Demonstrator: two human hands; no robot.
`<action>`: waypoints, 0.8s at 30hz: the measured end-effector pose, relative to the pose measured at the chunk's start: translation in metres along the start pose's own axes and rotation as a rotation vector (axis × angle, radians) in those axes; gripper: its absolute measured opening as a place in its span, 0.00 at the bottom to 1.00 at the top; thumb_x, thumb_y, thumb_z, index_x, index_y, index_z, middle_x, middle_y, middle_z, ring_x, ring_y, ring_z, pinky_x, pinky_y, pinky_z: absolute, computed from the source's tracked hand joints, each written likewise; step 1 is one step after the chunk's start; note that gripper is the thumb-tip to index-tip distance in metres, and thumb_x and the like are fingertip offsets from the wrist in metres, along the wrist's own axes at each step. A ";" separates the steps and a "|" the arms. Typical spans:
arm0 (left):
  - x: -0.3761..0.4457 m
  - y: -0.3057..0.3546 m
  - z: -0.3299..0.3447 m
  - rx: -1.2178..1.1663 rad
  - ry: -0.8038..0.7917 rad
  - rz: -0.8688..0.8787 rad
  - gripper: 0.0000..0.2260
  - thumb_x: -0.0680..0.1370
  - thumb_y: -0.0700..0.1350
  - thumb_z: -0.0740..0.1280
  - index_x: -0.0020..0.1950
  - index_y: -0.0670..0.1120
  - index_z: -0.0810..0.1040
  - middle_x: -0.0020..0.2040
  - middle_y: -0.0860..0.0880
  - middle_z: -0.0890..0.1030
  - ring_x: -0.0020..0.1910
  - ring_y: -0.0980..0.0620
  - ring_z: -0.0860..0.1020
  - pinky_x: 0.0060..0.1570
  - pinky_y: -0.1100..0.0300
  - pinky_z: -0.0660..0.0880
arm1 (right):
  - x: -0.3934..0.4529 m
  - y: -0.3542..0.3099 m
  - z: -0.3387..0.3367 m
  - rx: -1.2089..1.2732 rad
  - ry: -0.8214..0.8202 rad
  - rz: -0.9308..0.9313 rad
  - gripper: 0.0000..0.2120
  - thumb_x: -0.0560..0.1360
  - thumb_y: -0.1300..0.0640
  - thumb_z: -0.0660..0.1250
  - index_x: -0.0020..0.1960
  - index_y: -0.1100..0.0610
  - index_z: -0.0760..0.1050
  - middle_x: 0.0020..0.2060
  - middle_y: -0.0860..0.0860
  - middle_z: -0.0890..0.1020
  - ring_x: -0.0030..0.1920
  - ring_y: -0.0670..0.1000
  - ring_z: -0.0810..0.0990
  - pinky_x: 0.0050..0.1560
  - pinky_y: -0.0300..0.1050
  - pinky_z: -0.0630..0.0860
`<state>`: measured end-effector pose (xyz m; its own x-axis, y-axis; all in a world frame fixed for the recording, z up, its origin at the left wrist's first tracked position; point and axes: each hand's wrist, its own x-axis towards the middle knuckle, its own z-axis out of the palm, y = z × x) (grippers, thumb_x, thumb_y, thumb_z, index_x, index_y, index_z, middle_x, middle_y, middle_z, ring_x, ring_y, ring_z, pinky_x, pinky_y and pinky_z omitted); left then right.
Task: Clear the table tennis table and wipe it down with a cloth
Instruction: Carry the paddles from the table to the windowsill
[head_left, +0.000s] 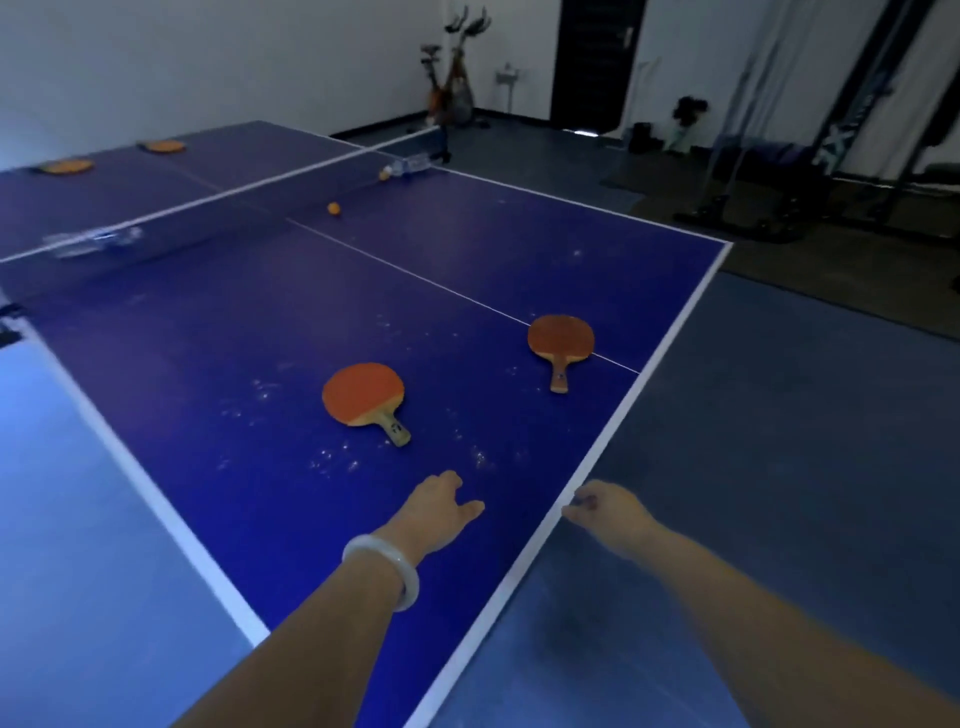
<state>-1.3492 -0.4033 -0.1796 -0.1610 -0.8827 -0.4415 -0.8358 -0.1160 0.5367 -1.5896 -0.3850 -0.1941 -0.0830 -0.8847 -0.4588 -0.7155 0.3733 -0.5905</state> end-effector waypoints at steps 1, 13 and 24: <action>-0.003 0.005 0.004 -0.011 0.017 -0.016 0.27 0.81 0.55 0.63 0.75 0.43 0.62 0.71 0.44 0.68 0.66 0.46 0.71 0.62 0.55 0.71 | 0.005 0.002 -0.005 -0.006 -0.022 -0.012 0.21 0.78 0.50 0.67 0.67 0.60 0.71 0.55 0.51 0.77 0.52 0.50 0.76 0.50 0.39 0.70; 0.084 0.045 0.005 -0.087 0.148 -0.053 0.25 0.81 0.54 0.62 0.74 0.43 0.63 0.70 0.44 0.67 0.61 0.48 0.73 0.53 0.61 0.69 | 0.107 -0.020 -0.047 -0.066 -0.119 -0.120 0.24 0.80 0.49 0.65 0.71 0.59 0.67 0.57 0.53 0.77 0.51 0.48 0.74 0.54 0.39 0.72; 0.200 0.050 0.011 0.161 0.178 -0.088 0.33 0.80 0.59 0.61 0.79 0.47 0.52 0.79 0.46 0.53 0.77 0.45 0.55 0.73 0.45 0.59 | 0.223 -0.023 -0.073 -0.046 -0.065 0.013 0.28 0.79 0.47 0.66 0.73 0.59 0.64 0.62 0.54 0.75 0.62 0.53 0.74 0.61 0.46 0.72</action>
<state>-1.4285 -0.5805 -0.2491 -0.0005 -0.9403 -0.3404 -0.9177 -0.1349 0.3738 -1.6423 -0.6108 -0.2345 -0.0484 -0.8593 -0.5092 -0.7455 0.3703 -0.5541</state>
